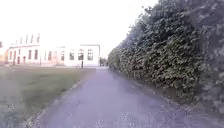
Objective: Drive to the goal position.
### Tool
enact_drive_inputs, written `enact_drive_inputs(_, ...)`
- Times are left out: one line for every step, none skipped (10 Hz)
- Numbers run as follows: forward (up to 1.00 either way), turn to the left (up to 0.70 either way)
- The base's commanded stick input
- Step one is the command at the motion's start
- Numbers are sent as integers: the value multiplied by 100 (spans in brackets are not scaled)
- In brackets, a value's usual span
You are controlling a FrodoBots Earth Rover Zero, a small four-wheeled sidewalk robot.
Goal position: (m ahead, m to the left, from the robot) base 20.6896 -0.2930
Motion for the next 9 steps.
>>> enact_drive_inputs(50,0)
enact_drive_inputs(50,0)
enact_drive_inputs(50,0)
enact_drive_inputs(50,0)
enact_drive_inputs(50,0)
enact_drive_inputs(50,0)
enact_drive_inputs(50,3)
enact_drive_inputs(50,28)
enact_drive_inputs(50,50)
